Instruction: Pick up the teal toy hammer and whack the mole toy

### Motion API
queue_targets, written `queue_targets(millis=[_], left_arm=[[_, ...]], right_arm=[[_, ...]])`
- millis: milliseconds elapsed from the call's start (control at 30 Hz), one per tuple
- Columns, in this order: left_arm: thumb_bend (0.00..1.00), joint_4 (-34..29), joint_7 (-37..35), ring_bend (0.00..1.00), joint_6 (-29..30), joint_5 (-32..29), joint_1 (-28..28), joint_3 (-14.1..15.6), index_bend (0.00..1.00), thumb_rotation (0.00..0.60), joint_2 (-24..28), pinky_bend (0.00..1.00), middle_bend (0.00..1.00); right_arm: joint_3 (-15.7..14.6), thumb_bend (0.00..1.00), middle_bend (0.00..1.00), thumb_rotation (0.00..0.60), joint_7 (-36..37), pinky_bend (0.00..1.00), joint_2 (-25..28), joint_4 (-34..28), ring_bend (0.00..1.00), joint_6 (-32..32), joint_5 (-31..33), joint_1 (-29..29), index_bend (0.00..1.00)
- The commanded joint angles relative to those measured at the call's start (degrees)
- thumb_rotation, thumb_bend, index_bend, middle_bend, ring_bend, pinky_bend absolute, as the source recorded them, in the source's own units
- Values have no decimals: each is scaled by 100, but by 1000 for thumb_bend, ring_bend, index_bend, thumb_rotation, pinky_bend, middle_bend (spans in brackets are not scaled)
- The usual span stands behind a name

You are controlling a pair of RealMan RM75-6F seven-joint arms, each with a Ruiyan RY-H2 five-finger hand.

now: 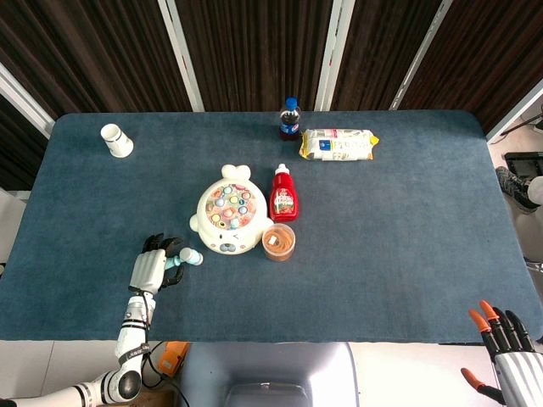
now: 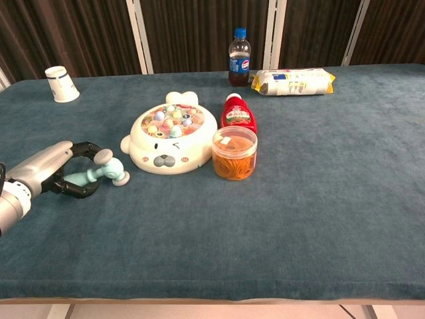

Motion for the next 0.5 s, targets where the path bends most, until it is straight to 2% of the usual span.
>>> queue_targets(millis=[33, 500], left_arm=[[402, -16, 69, 90, -11, -74, -36, -15, 263, 600, -29, 0, 261], [414, -89, 135, 154, 63, -157, -93, -2, 327, 600, -51, 13, 341]], right_arm=[[3, 174, 0, 600, 4, 0, 1, -1, 0, -1, 7, 0, 0], [14, 174, 0, 600, 5, 0, 9, -15, 0, -22, 37, 7, 0]])
